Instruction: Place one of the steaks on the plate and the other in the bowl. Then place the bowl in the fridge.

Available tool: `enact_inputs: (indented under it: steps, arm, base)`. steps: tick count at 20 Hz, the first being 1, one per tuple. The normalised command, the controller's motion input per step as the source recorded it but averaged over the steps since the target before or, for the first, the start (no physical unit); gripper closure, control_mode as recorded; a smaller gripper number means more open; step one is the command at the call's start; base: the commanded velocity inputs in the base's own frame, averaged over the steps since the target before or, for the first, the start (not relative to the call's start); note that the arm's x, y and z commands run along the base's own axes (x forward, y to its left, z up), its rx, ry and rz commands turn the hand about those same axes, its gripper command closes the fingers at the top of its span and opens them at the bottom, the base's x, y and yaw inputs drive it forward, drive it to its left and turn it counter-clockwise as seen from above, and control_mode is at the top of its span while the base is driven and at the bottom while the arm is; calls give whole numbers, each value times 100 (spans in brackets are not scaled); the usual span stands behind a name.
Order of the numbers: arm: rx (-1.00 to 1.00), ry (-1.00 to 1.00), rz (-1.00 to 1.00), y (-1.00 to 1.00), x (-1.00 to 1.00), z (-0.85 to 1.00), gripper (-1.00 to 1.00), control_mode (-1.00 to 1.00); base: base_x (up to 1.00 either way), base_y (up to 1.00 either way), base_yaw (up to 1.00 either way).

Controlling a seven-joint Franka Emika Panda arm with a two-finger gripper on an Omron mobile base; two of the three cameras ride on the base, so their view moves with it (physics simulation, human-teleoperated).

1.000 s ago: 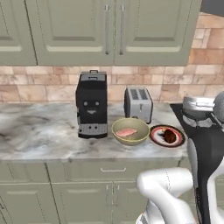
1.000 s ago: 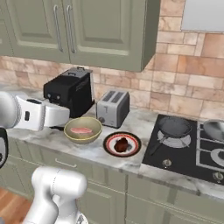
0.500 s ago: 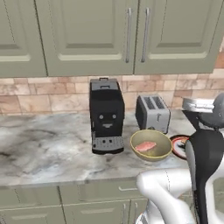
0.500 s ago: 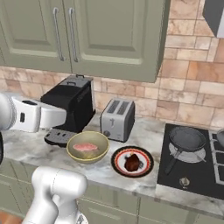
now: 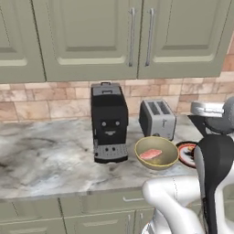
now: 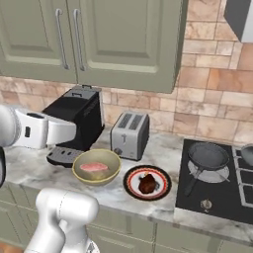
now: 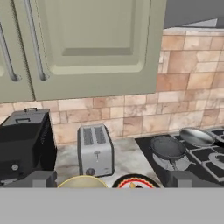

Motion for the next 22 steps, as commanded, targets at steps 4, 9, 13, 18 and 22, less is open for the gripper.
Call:
enact_inputs:
  steps: [4, 9, 13, 18, 22]
  arm:
    - [0, 0, 0, 0, 0, 0, -100, 100]
    - [4, 2, 0, -5, -9, -2, -100, -100]
    - [10, 4, 1, -10, -45, 0, -100, -100]
    - [10, 23, 4, -18, -22, 0, -100, -100]
    - [15, 41, 7, -30, 0, -1, -100, -100]
  base:
    - [-1, -4, -31]
    - [0, -2, -8]
    - [0, 0, 0]
    - [0, 0, 0]
    - [0, 0, 0]
